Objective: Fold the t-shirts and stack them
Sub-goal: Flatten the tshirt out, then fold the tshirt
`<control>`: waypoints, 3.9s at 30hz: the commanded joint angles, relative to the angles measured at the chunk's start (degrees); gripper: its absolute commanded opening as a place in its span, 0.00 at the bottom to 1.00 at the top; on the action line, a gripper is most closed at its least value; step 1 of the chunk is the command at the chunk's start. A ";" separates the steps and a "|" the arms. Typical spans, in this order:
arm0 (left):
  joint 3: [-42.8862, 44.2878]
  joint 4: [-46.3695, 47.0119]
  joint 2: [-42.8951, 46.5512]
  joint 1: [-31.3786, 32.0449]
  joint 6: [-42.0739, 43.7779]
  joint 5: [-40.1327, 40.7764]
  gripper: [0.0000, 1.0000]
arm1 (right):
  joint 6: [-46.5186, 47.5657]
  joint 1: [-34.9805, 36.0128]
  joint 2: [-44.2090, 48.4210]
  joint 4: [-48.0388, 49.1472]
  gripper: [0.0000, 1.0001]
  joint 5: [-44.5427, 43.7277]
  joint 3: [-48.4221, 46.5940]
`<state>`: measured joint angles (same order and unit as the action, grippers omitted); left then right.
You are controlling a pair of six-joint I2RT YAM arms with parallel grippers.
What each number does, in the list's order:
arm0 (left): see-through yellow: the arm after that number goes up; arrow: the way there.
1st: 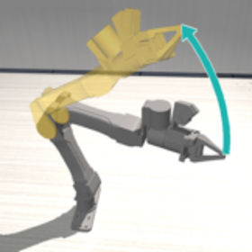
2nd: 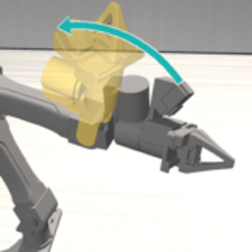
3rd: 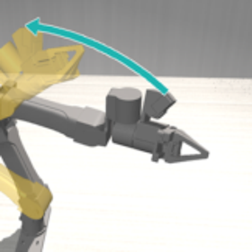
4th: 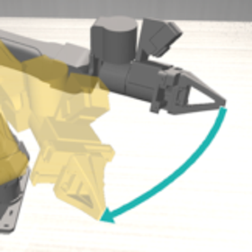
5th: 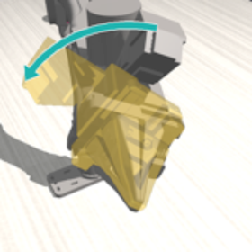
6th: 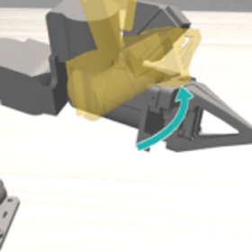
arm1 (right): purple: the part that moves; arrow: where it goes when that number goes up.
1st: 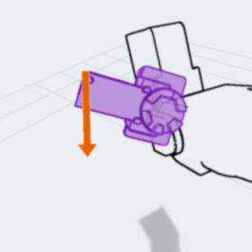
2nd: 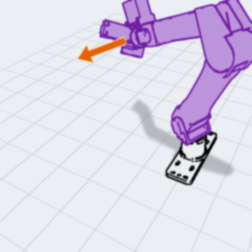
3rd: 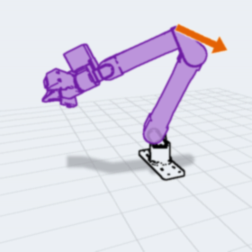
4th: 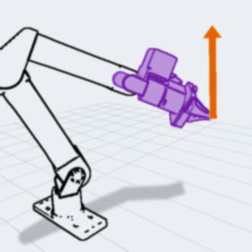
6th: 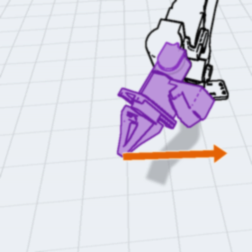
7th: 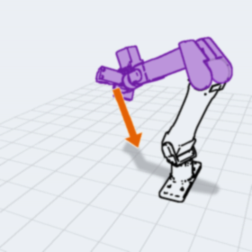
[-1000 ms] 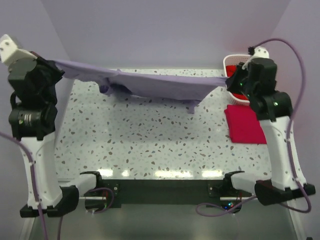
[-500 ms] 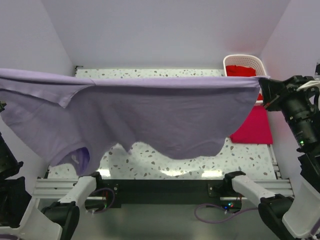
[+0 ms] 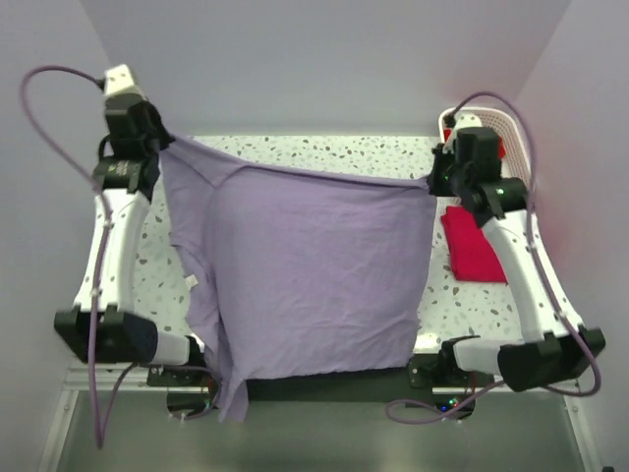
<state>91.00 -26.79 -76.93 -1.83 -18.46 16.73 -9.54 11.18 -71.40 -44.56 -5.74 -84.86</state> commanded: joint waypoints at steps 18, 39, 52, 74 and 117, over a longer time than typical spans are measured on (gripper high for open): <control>11.81 10.53 -46.64 -0.20 -6.23 -18.39 0.00 | 4.01 -5.90 -48.20 29.36 0.00 -1.56 -6.09; 21.08 -0.19 -47.82 -0.37 -10.37 -21.66 0.00 | -0.04 -9.95 -53.42 22.94 0.00 2.75 -16.66; -1.16 -4.60 -23.99 -0.29 -15.47 -20.77 0.00 | -0.04 -10.21 -40.85 19.16 0.00 2.83 -6.38; -28.68 -5.30 -4.11 -0.64 -15.47 -19.54 0.00 | -2.68 -10.65 -31.96 18.72 0.00 0.47 11.03; -29.49 -2.40 -8.32 -0.81 -11.42 -23.85 0.00 | -5.67 18.74 -26.50 33.64 0.46 18.31 17.01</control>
<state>57.87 -32.01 -83.94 -2.24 -29.80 -6.44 -16.38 20.49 -97.69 -20.51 6.31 -67.83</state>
